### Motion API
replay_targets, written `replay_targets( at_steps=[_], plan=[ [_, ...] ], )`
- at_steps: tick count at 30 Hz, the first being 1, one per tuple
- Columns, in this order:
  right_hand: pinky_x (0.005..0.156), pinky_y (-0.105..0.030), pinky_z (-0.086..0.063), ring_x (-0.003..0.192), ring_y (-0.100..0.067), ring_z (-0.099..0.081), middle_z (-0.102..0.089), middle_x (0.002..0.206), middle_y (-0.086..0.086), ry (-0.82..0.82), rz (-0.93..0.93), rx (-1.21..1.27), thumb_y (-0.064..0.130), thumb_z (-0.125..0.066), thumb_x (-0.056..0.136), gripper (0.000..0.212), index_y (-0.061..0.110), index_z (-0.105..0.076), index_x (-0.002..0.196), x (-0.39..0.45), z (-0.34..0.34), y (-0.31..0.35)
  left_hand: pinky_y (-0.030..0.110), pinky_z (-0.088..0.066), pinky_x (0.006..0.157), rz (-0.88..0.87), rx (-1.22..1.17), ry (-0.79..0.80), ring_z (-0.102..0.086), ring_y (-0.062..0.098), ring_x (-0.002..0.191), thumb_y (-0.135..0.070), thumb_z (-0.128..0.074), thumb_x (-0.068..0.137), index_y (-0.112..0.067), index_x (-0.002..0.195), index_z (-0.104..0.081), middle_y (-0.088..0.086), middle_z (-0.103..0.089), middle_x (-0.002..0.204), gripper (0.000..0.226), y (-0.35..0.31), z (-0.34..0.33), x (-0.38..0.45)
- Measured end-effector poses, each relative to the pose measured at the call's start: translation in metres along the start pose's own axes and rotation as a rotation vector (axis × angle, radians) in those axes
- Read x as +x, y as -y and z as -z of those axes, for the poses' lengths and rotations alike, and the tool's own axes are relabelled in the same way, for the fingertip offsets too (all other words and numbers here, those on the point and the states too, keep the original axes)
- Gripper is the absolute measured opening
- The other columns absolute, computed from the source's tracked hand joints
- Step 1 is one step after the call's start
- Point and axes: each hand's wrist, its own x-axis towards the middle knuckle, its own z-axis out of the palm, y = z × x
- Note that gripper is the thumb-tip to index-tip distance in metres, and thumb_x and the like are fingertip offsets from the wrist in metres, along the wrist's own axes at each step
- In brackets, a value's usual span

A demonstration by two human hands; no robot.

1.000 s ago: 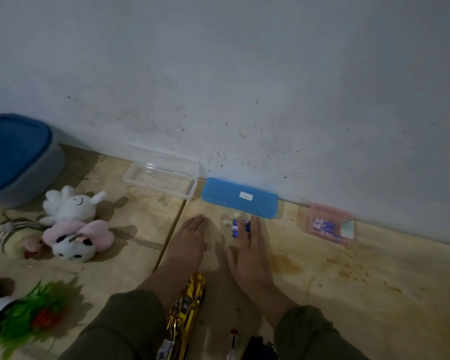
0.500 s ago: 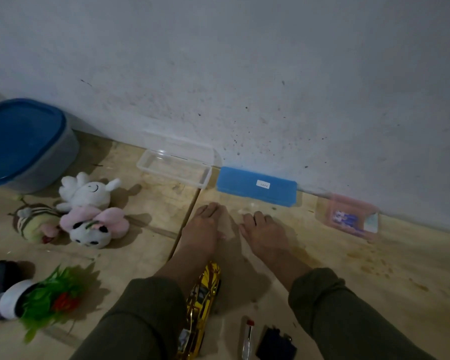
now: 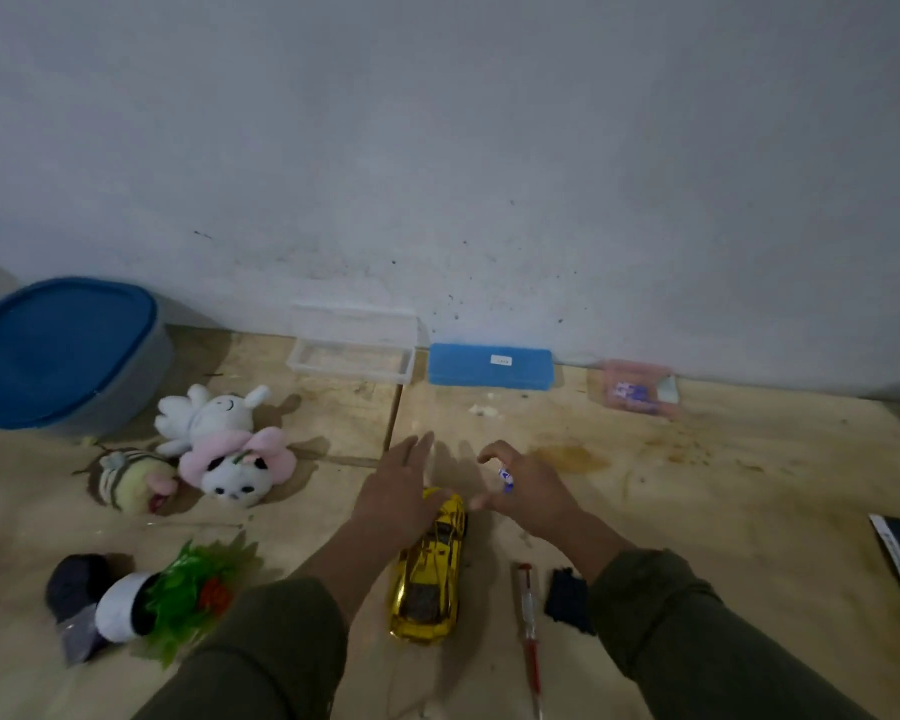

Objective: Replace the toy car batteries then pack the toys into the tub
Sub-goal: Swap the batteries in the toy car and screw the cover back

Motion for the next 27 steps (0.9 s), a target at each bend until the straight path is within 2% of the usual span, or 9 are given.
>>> replay_targets(
  at_steps=[3, 7, 9, 12, 15, 18, 22, 25, 27],
  plan=[
    [0.081, -0.031, -0.044, 0.105, -0.025, -0.055, -0.058, 0.126, -0.007, 0.057, 0.035, -0.037, 0.038, -0.078, 0.07, 0.071, 0.035, -0.042, 0.131, -0.017, -0.013, 0.01, 0.049, -0.021, 0.116, -0.03, 0.034, 0.01, -0.002, 0.026, 0.147, -0.055, -0.053, 0.088, -0.033, 0.151, 0.004, 0.005, 0.0, 0.16, 0.088, 0.003, -0.004, -0.034],
    [0.101, -0.034, -0.043, 0.126, -0.025, -0.046, -0.044, 0.146, 0.001, 0.072, 0.05, -0.025, 0.022, -0.081, 0.069, 0.091, 0.043, -0.03, 0.141, -0.028, -0.025, 0.016, 0.058, -0.019, 0.113, -0.033, 0.16, 0.082, 0.009, 0.033, 0.146, -0.066, -0.06, 0.076, -0.039, 0.146, 0.02, 0.011, 0.021, 0.157, 0.109, -0.002, -0.021, -0.067],
    [0.098, -0.033, -0.044, 0.123, -0.026, -0.049, -0.048, 0.142, -0.001, 0.086, 0.08, -0.063, 0.018, -0.081, 0.068, 0.095, 0.046, -0.027, 0.142, -0.028, -0.027, 0.016, 0.06, -0.022, 0.111, -0.035, 0.225, 0.117, 0.01, 0.038, 0.145, -0.07, -0.065, 0.067, -0.039, 0.145, 0.023, 0.016, 0.024, 0.155, 0.122, -0.003, -0.032, -0.076],
    [0.088, -0.034, -0.044, 0.106, -0.027, -0.052, -0.055, 0.115, -0.01, 0.096, 0.124, -0.227, 0.028, -0.08, 0.07, 0.096, 0.056, -0.019, 0.139, -0.025, -0.032, 0.012, 0.059, -0.027, 0.108, -0.016, 0.177, 0.154, 0.009, 0.041, 0.144, -0.07, -0.073, 0.059, -0.039, 0.143, 0.027, 0.019, 0.029, 0.152, 0.134, -0.001, -0.048, -0.078],
    [0.096, -0.035, -0.042, 0.118, -0.026, -0.048, -0.052, 0.131, -0.006, 0.126, 0.176, -0.277, 0.03, -0.079, 0.07, 0.096, 0.051, -0.019, 0.142, -0.02, -0.034, 0.006, 0.05, -0.037, 0.105, 0.008, 0.102, 0.152, -0.001, 0.042, 0.143, -0.056, -0.076, 0.067, -0.036, 0.145, 0.024, 0.021, 0.03, 0.151, 0.128, -0.001, -0.055, -0.075],
    [0.103, -0.033, -0.037, 0.128, -0.023, -0.043, -0.044, 0.145, -0.001, 0.139, 0.224, -0.294, 0.026, -0.078, 0.072, 0.097, 0.045, -0.017, 0.145, -0.015, -0.034, 0.004, 0.044, -0.035, 0.107, -0.008, 0.083, 0.076, -0.011, 0.04, 0.141, -0.041, -0.066, 0.082, -0.034, 0.147, 0.02, 0.021, 0.02, 0.154, 0.108, 0.001, -0.057, -0.072],
    [0.108, -0.035, -0.032, 0.133, -0.023, -0.039, -0.041, 0.148, 0.001, 0.135, 0.209, -0.154, 0.031, -0.079, 0.07, 0.094, 0.041, -0.023, 0.145, -0.009, -0.023, 0.009, 0.041, -0.032, 0.112, -0.021, -0.173, 0.036, -0.023, 0.027, 0.139, -0.046, -0.074, 0.069, -0.034, 0.15, 0.009, 0.012, -0.006, 0.155, 0.116, 0.013, -0.044, -0.064],
    [0.087, -0.028, -0.05, 0.115, -0.025, -0.055, -0.044, 0.145, 0.002, 0.135, 0.202, 0.015, 0.031, -0.081, 0.068, 0.083, 0.043, -0.038, 0.138, -0.004, 0.0, 0.028, 0.033, -0.045, 0.102, 0.005, -0.652, 0.066, -0.049, 0.012, 0.124, -0.045, -0.079, 0.056, -0.037, 0.15, 0.003, -0.001, -0.044, 0.141, 0.125, 0.016, -0.014, -0.062],
    [0.07, -0.028, -0.058, 0.102, -0.023, -0.058, -0.044, 0.142, 0.001, 0.142, 0.219, 0.055, 0.03, -0.082, 0.069, 0.075, 0.041, -0.046, 0.133, -0.001, 0.018, 0.049, 0.035, -0.049, 0.098, -0.006, -0.87, 0.107, -0.057, 0.009, 0.117, -0.041, -0.081, 0.055, -0.043, 0.149, 0.003, -0.006, -0.048, 0.139, 0.126, 0.015, 0.005, -0.061]
  ],
)
